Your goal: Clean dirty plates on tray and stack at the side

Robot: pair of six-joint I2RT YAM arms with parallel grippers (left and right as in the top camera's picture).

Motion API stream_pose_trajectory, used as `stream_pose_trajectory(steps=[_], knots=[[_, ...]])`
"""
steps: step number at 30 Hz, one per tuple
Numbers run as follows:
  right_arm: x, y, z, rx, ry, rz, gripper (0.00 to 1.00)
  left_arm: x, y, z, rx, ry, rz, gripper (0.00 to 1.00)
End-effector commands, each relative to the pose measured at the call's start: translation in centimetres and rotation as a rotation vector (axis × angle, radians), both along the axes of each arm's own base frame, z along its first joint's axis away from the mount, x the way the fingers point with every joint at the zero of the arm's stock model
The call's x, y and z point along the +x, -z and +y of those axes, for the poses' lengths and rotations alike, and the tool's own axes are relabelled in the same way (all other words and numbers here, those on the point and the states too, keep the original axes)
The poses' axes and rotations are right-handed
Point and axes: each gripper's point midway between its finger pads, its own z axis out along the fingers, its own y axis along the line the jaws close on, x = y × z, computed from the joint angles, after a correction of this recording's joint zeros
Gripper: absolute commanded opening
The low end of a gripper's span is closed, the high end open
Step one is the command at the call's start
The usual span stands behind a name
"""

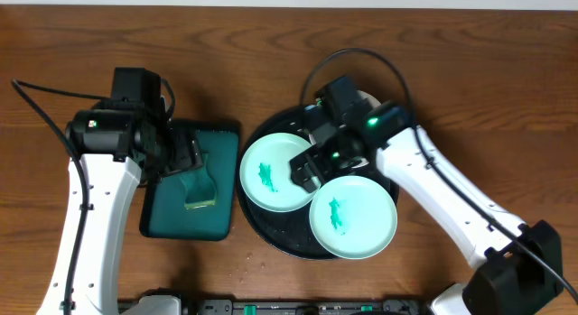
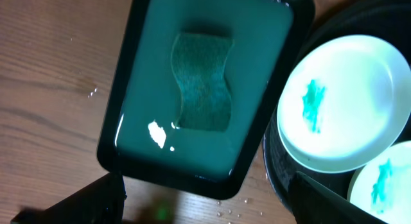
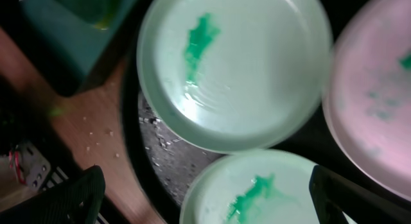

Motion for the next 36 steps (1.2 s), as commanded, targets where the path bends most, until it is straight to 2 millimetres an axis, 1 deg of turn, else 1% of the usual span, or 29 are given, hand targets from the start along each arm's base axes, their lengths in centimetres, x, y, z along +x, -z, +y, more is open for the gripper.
stream_pose_trajectory(steps=[1, 3, 6, 8, 12, 13, 16, 17, 19, 21, 25, 28, 31, 36], knots=[[-0.1, -0.8, 2.1, 0.026, -0.034, -0.044, 0.99, 0.1, 2.0, 0.4, 0.018, -0.001, 0.058, 0.82], [-0.4, -0.9, 2.9, 0.037, -0.056, -0.057, 0.99, 0.0, 3.2, 0.4, 0.020, -0.001, 0.101, 0.82], [-0.8, -1.0, 3.6, 0.042, -0.076, -0.066, 0.99, -0.1, 5.3, 0.4, 0.021, 0.000, 0.162, 0.82], [-0.7, -1.0, 3.7, 0.047, -0.077, -0.071, 0.99, 0.0, 6.4, 0.4, 0.022, 0.000, 0.195, 0.82], [-1.0, -0.9, 3.4, 0.035, -0.078, -0.055, 0.99, -0.2, 7.8, 0.2, 0.015, 0.001, 0.263, 0.81], [-1.0, -0.9, 3.4, 0.035, -0.078, -0.056, 0.99, -0.2, 8.2, -0.1, -0.005, 0.002, 0.277, 0.97], [-0.7, -0.7, 3.0, 0.022, -0.040, -0.050, 0.99, 0.0, 8.9, -0.7, -0.035, 0.006, 0.293, 0.97], [-0.5, -0.6, 2.7, 0.009, -0.010, -0.048, 0.99, 0.2, 9.1, -0.7, -0.035, 0.011, 0.296, 0.95], [-0.1, 0.0, 1.9, -0.022, 0.050, -0.041, 0.99, 0.6, 9.7, -0.7, -0.033, 0.028, 0.291, 0.84], [0.1, 0.7, 1.4, -0.042, 0.088, -0.031, 0.99, 1.0, 10.6, -0.7, -0.032, 0.045, 0.272, 0.77], [-0.3, 2.5, 0.7, -0.061, 0.103, -0.008, 0.99, 0.8, 12.4, -0.7, -0.031, 0.045, 0.264, 0.70], [-0.9, 3.9, 0.3, -0.075, 0.113, 0.014, 0.99, 0.2, 13.8, -0.6, -0.028, 0.043, 0.269, 0.68], [-1.2, 5.0, 0.0, -0.079, 0.122, 0.024, 0.99, -0.2, 15.0, -0.6, -0.028, 0.043, 0.267, 0.64], [-1.2, 5.8, 0.1, -0.070, 0.143, 0.029, 0.99, 0.1, 15.9, -0.6, -0.028, 0.043, 0.242, 0.63]])
